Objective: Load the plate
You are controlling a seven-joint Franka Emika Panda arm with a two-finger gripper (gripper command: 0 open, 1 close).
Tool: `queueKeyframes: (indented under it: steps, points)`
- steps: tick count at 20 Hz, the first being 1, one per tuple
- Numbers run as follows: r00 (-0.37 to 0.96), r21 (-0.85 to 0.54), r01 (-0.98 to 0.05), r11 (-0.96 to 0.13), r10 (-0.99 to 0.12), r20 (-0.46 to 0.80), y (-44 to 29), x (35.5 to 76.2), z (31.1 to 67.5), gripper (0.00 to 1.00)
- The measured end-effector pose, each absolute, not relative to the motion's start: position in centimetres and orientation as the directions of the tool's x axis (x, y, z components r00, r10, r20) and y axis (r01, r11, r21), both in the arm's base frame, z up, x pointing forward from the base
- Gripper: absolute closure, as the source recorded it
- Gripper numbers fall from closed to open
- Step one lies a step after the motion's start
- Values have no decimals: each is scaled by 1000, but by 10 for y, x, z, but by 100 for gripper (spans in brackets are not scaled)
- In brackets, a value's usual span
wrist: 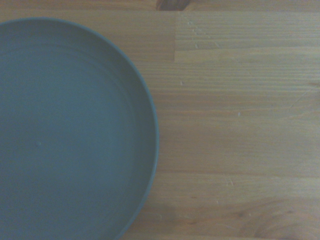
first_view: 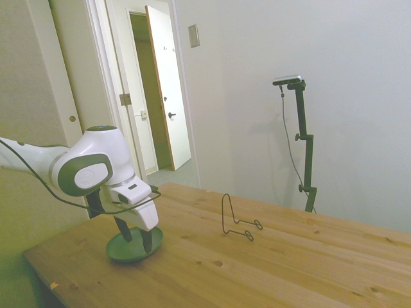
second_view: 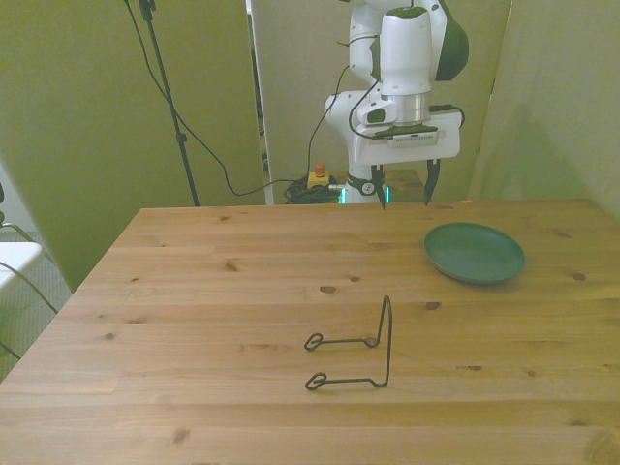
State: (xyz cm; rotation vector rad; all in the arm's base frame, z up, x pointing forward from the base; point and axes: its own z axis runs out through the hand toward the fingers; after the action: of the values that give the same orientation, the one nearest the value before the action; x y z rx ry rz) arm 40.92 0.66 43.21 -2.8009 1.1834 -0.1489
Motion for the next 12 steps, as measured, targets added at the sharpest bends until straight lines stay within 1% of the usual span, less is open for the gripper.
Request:
queueKeyframes:
  steps: [6, 12]
  points:
    - [669, -136, -730, -670, -741, 61, 13, 413, 430, 0]
    - [665, -134, -732, -668, -743, 69, 58, 422, 418, 0]
